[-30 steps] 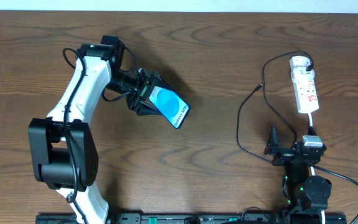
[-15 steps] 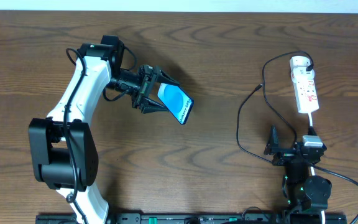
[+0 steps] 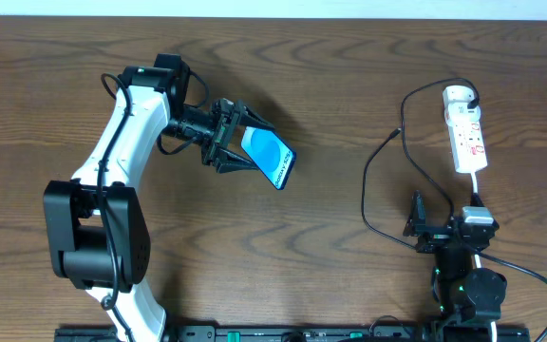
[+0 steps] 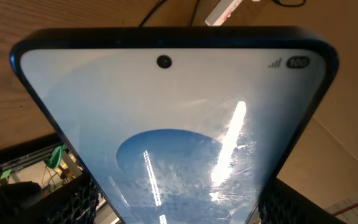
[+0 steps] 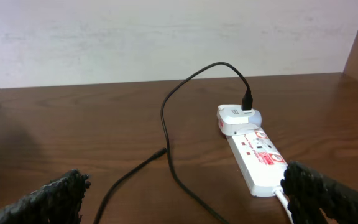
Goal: Plug charger to phone and switch on socket
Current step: 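Lift the phone with the left gripper and tilt it upright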
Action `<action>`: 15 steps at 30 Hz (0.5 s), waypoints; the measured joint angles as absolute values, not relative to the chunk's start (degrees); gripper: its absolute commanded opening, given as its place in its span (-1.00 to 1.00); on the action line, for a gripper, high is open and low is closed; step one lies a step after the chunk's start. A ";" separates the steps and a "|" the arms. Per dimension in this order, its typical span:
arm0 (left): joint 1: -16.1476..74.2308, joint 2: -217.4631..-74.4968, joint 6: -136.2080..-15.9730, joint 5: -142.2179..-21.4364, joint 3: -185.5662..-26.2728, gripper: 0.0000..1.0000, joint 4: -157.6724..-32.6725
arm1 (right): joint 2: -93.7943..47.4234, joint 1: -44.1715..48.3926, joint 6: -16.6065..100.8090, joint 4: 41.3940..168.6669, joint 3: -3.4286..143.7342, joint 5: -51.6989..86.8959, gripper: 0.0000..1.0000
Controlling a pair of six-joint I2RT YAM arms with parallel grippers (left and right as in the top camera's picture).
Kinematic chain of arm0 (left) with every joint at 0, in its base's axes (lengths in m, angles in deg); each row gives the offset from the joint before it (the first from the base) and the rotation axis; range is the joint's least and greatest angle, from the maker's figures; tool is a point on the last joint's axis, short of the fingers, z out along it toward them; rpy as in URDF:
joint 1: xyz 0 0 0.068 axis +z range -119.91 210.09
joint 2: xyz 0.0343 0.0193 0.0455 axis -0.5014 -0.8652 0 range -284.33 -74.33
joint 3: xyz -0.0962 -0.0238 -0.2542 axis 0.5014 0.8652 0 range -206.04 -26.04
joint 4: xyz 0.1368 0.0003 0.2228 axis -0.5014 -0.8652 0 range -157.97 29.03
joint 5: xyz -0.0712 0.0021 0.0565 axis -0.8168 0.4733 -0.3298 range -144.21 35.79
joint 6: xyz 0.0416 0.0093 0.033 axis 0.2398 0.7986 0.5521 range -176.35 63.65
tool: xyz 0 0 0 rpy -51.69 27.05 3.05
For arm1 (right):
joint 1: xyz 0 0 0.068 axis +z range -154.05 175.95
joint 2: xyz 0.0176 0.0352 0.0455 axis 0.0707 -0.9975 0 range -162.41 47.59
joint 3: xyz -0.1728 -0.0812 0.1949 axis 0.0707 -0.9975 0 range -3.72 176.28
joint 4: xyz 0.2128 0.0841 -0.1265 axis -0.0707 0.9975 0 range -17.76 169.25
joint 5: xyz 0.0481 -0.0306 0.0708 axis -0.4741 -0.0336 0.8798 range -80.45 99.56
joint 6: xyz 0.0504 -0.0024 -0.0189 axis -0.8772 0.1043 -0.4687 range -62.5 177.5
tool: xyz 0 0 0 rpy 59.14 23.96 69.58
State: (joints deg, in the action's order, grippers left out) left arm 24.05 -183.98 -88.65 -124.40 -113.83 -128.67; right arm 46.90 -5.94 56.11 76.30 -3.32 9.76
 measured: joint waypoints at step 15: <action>24.05 -183.98 -87.79 -124.43 -113.83 0.47 -128.69 | 46.90 -5.94 56.11 76.30 -3.32 9.76 0.99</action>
